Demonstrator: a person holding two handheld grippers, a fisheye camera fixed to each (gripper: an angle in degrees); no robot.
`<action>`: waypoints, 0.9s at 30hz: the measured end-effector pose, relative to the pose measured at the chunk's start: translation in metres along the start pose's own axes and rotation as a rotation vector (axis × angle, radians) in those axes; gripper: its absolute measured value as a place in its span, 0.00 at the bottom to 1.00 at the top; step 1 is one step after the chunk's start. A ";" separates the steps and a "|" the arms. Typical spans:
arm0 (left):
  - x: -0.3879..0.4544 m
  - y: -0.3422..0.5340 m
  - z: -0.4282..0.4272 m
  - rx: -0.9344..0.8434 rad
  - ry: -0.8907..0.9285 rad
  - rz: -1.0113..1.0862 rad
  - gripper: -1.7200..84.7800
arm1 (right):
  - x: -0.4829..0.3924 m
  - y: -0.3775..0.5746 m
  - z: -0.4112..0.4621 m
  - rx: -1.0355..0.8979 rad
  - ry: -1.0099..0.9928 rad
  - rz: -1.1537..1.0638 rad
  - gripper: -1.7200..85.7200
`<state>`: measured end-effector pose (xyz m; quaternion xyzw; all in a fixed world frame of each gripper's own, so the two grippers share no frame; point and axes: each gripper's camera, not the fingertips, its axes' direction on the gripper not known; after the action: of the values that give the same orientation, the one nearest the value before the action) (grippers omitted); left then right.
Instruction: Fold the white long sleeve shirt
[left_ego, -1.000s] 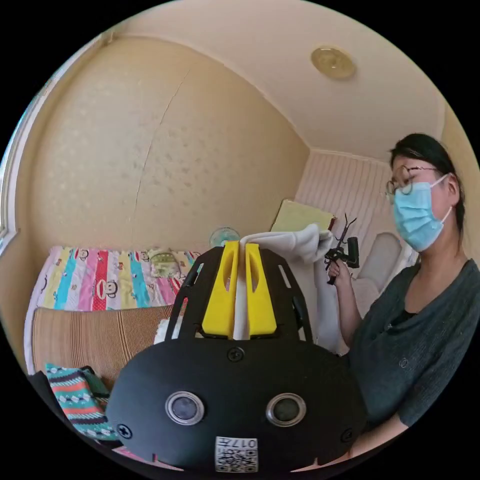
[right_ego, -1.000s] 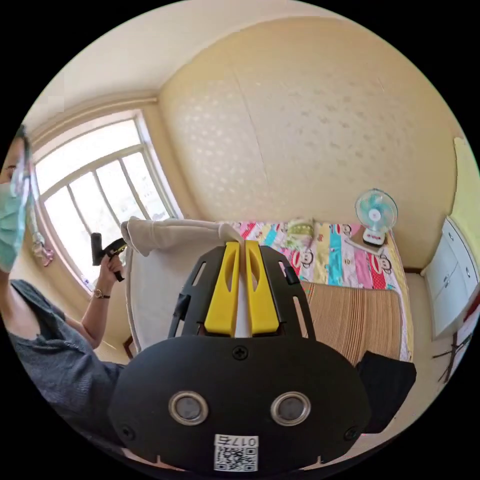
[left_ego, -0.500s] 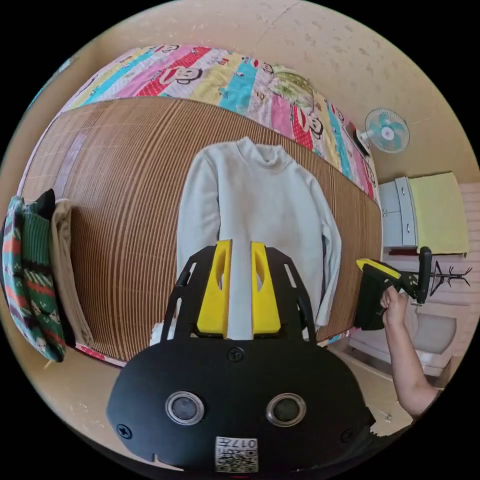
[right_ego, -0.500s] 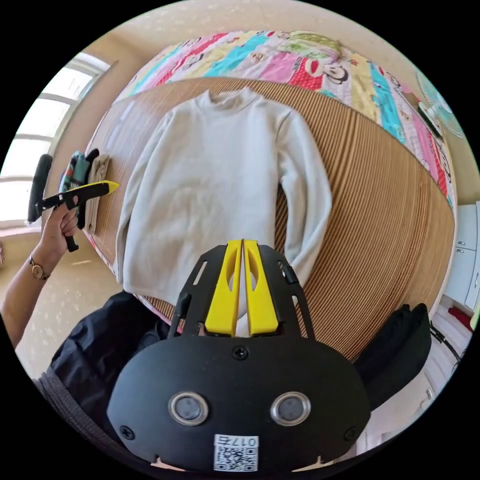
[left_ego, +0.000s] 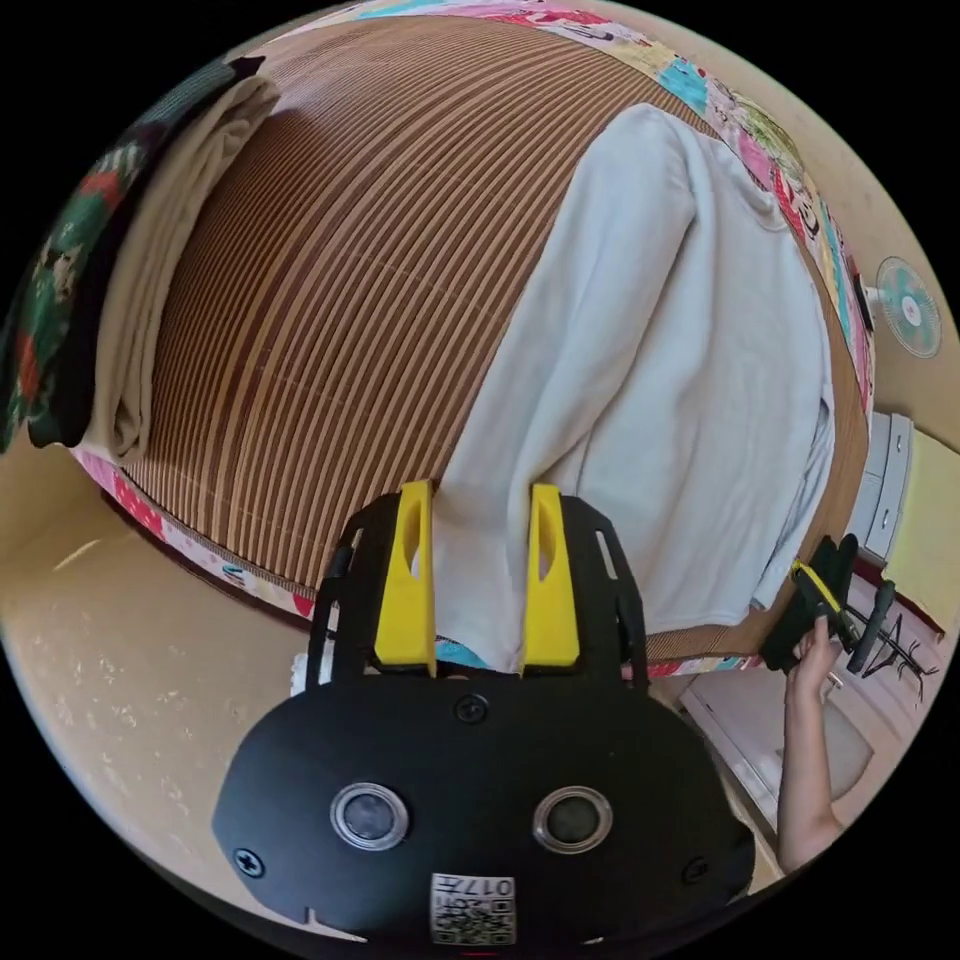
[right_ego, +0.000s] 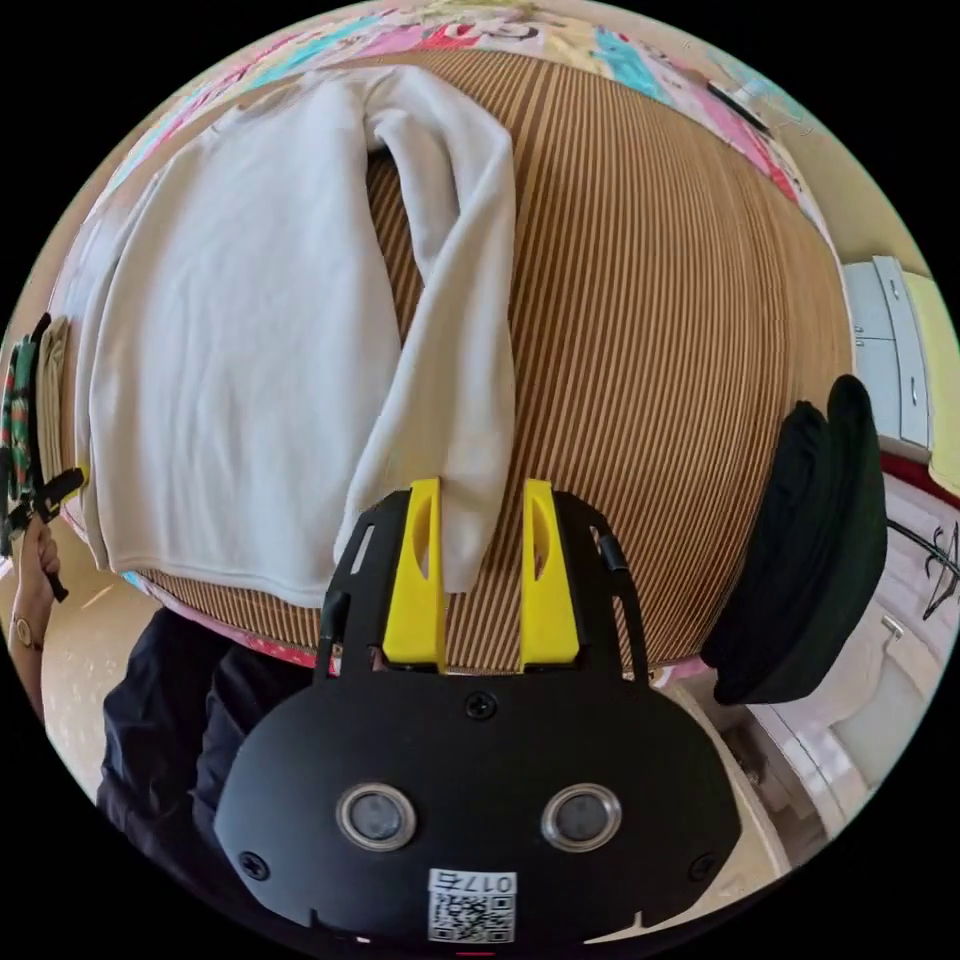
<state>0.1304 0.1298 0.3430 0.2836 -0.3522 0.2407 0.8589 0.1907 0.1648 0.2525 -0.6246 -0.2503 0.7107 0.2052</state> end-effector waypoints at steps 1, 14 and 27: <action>0.003 -0.008 -0.013 -0.039 -0.003 0.050 0.10 | 0.003 -0.001 0.004 -0.029 -0.015 -0.027 0.11; -0.146 0.012 -0.331 0.484 -0.043 -0.301 0.11 | 0.309 0.084 -0.214 0.543 -0.315 0.773 0.04; 0.014 -0.010 -0.209 -0.099 -0.005 0.186 0.07 | 0.002 0.040 -0.123 0.015 -0.044 -0.275 0.03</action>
<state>0.2429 0.2627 0.2267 0.2076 -0.3907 0.3007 0.8449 0.3130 0.1467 0.2150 -0.5668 -0.3327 0.6914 0.3000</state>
